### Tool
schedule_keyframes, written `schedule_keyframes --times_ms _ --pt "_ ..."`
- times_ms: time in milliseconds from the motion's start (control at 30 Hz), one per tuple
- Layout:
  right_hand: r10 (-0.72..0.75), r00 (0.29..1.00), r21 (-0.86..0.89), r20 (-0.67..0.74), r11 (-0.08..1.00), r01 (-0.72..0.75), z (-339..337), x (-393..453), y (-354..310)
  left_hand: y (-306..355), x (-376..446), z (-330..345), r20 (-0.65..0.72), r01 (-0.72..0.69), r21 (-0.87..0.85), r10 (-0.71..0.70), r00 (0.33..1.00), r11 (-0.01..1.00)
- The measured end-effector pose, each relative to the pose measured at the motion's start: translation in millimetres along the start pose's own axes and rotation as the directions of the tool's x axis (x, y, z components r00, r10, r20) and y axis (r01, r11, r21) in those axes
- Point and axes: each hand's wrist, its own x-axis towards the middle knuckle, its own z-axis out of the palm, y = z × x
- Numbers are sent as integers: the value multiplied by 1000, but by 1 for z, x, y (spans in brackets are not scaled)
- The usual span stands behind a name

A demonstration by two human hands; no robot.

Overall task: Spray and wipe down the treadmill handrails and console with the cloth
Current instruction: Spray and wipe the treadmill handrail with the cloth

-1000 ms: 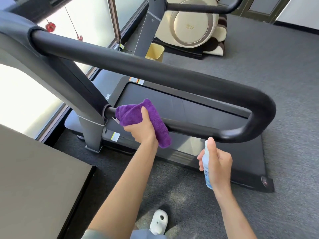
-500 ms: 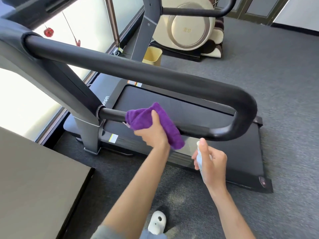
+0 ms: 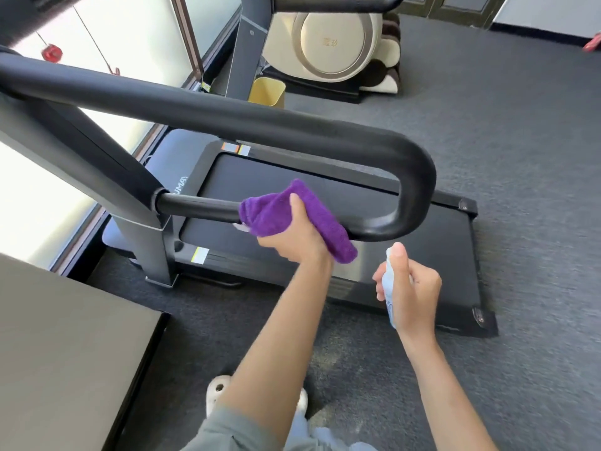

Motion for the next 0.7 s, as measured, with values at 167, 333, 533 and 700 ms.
schedule_keyframes --times_ms 167,333,533,700 --pt "-93 993 -61 -74 994 89 -21 4 -3 -30 -32 5 114 61 4 -61 992 998" --pt "-89 993 -15 -82 996 88 -26 10 -4 11 22 -10 -4 -119 -12 119 993 993" --pt "-95 992 -34 -86 995 92 -26 2 -1 27 35 -10 -111 -204 75 211 971 976" --pt "-103 994 -76 -31 992 101 -14 -2 -5 4 5 -13 12 -249 112 249 968 962"
